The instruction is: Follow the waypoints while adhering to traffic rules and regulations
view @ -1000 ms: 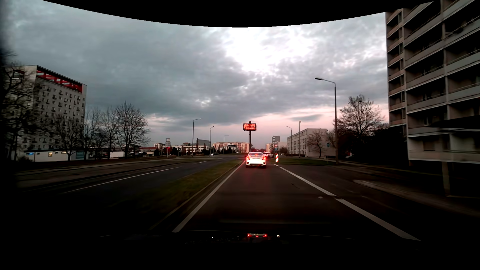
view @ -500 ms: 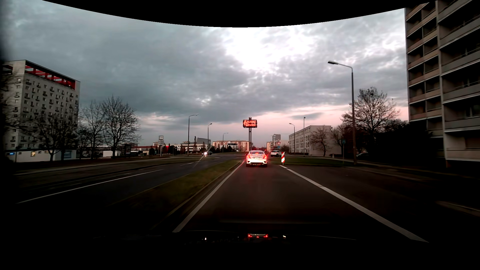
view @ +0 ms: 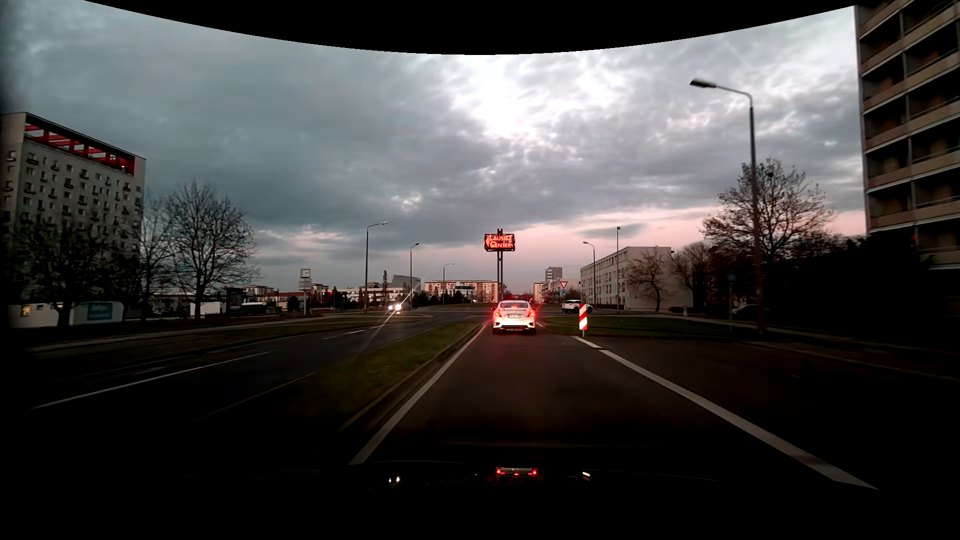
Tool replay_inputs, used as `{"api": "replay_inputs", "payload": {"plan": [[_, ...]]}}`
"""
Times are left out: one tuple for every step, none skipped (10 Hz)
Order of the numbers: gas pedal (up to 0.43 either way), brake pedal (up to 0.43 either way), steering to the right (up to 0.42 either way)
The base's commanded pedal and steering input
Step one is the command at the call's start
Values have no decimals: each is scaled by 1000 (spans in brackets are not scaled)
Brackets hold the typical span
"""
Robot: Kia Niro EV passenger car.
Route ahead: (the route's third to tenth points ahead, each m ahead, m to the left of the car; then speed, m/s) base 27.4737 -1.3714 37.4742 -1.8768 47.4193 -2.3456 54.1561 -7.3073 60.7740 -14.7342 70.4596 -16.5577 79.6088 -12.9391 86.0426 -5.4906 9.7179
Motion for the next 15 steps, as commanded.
{"api": "replay_inputs", "payload": {"plan": [[0,146,0],[0,152,0],[0,152,0],[0,159,0],[0,159,2],[0,159,3],[0,165,3],[0,165,3],[0,171,2],[0,171,0],[0,159,0],[0,159,0],[0,152,0],[0,165,0],[0,152,0]]}}
